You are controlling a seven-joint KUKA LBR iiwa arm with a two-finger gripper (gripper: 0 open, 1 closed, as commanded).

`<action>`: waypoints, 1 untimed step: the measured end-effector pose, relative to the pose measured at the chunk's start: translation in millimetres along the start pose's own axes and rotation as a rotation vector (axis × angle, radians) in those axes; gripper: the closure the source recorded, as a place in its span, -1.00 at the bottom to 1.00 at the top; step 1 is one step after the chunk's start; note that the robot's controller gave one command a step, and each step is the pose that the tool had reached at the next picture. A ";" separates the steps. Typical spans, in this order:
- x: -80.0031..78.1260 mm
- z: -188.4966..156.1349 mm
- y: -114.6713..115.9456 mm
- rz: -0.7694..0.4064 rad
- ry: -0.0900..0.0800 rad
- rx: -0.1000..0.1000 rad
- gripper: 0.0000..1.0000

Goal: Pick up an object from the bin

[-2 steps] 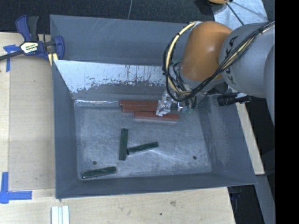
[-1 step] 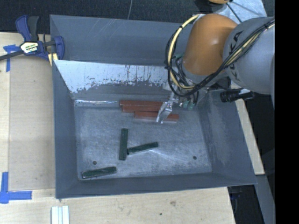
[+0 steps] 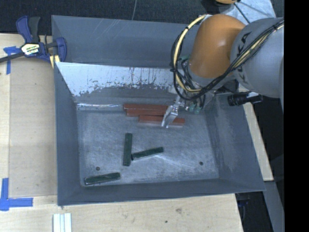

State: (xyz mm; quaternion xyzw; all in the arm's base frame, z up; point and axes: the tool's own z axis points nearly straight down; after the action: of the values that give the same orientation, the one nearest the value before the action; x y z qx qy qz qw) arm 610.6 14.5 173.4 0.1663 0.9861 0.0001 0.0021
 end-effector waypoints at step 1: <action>-9.6 82.5 11.9 0.098 -0.017 -0.004 1.00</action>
Offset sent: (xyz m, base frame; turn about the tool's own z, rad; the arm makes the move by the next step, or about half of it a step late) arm 0.0000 0.0000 0.0000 0.0000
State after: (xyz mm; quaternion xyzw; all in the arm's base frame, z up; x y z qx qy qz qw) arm 623.9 22.6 90.9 0.2143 0.9767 0.0006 0.0109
